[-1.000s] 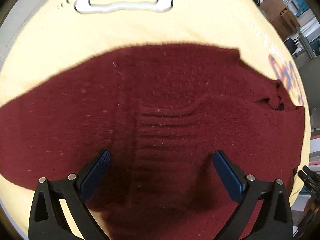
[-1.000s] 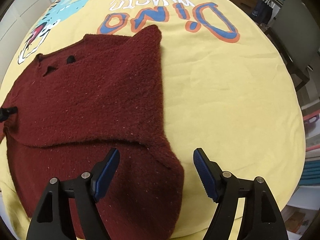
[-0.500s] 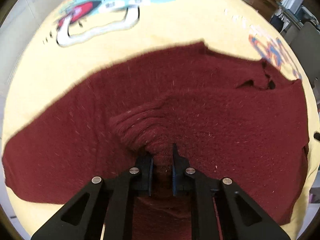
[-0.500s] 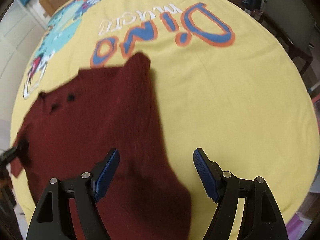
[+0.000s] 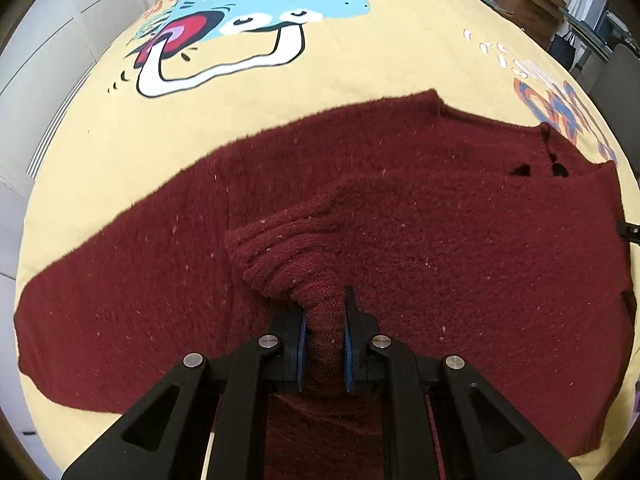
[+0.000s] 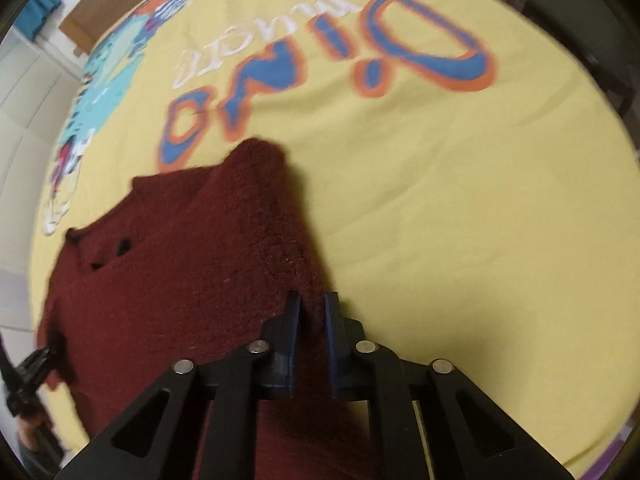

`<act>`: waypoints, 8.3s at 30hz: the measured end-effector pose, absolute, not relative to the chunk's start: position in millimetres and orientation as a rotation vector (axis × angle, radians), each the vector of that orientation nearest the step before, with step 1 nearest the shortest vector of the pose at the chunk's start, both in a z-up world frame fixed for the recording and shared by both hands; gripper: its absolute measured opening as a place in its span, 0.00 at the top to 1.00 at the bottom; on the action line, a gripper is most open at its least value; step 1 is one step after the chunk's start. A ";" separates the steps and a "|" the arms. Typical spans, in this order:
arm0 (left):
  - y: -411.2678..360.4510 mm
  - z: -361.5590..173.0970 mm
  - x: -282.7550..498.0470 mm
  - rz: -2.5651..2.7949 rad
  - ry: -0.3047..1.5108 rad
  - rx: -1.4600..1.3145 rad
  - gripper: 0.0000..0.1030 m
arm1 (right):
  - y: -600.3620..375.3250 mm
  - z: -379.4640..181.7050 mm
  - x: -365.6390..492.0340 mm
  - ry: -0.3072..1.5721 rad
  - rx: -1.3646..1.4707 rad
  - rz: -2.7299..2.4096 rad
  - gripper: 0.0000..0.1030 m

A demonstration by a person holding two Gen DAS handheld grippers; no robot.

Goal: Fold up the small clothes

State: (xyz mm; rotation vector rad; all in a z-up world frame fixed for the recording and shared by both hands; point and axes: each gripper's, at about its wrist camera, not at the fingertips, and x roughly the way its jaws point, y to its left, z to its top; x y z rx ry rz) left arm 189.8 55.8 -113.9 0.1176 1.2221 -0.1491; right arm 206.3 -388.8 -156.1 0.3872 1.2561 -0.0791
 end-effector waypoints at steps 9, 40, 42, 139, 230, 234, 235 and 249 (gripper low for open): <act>50.8 -122.7 190.1 -0.120 1.210 0.176 0.74 | -370.8 -143.3 209.6 1.246 0.319 -0.031 0.86; -22.4 -144.0 172.1 -0.178 1.126 0.199 0.01 | -206.6 -176.4 179.3 1.129 -0.057 0.079 0.00; -16.4 -143.3 172.8 -0.173 1.121 0.199 0.01 | -219.8 -176.7 176.4 1.112 -0.037 0.064 0.00; 268.3 -30.0 136.5 0.098 1.006 -0.366 0.88 | -268.0 -82.2 111.1 1.038 0.096 0.004 0.00; 74.1 -150.5 172.3 -0.212 1.197 0.102 0.86 | -84.7 -92.0 184.3 1.090 -0.216 0.305 0.00; 78.9 -152.1 171.6 -0.216 1.215 0.087 0.86 | -44.3 -106.9 203.7 1.120 -0.271 0.359 0.00; 77.3 -151.9 171.6 -0.218 1.218 0.085 0.86 | -38.9 -111.4 207.3 1.128 -0.282 0.365 0.01; 94.1 -145.1 180.0 -0.219 1.237 0.072 0.86 | -11.1 -126.0 230.0 1.114 -0.395 0.367 0.83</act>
